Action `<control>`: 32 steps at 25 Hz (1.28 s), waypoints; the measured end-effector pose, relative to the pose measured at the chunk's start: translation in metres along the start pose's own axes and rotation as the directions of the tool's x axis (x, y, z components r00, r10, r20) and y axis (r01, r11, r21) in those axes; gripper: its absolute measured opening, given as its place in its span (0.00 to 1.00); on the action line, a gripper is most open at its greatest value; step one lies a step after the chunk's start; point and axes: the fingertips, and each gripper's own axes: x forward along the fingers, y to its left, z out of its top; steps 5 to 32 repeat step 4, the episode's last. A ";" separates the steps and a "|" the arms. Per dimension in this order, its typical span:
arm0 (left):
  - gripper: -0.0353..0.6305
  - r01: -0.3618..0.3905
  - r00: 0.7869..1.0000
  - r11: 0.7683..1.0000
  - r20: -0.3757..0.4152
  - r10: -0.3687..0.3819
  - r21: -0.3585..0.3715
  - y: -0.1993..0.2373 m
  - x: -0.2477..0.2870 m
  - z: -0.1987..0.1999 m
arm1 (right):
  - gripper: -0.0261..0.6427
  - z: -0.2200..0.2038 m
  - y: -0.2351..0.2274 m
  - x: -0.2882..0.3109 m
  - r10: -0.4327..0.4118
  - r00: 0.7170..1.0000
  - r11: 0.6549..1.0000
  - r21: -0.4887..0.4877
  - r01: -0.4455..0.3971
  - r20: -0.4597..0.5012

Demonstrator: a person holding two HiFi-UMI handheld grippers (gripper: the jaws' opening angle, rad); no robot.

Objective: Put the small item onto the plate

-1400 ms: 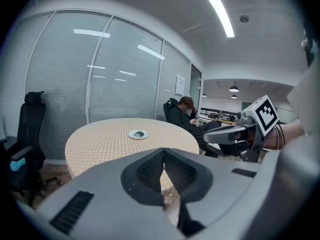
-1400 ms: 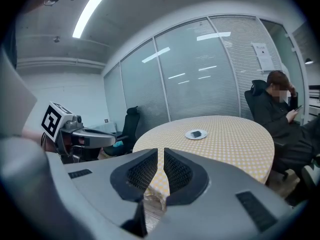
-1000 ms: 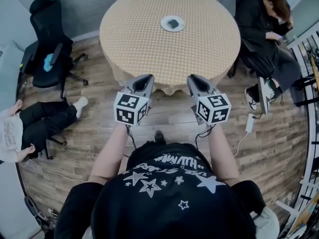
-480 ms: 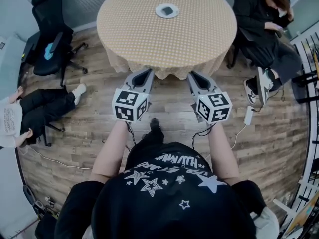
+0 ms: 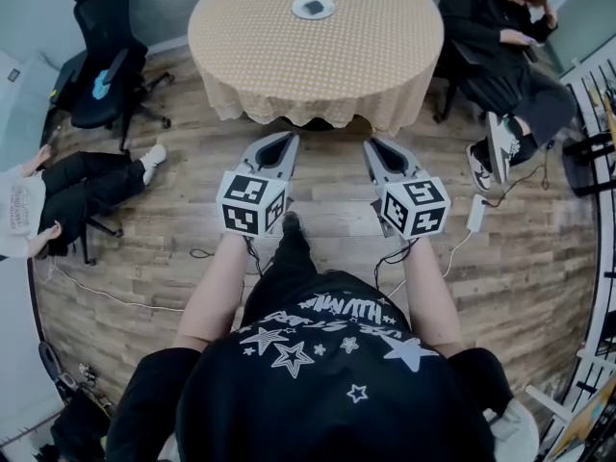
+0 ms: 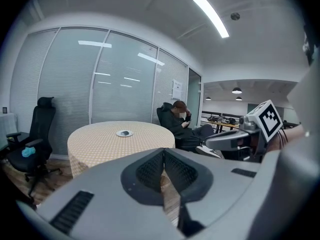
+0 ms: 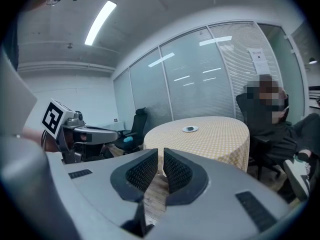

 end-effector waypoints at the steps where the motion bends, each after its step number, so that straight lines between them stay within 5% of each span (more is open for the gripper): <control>1: 0.07 -0.002 1.000 1.000 -0.001 0.002 0.001 -0.007 -0.005 -0.002 | 0.11 -0.003 0.001 -0.008 0.001 1.000 1.000 0.000 -0.001 -0.001; 32: 0.07 -0.008 1.000 1.000 -0.002 0.008 -0.003 -0.029 -0.019 -0.009 | 0.11 -0.013 0.005 -0.034 0.002 1.000 1.000 0.000 -0.002 -0.004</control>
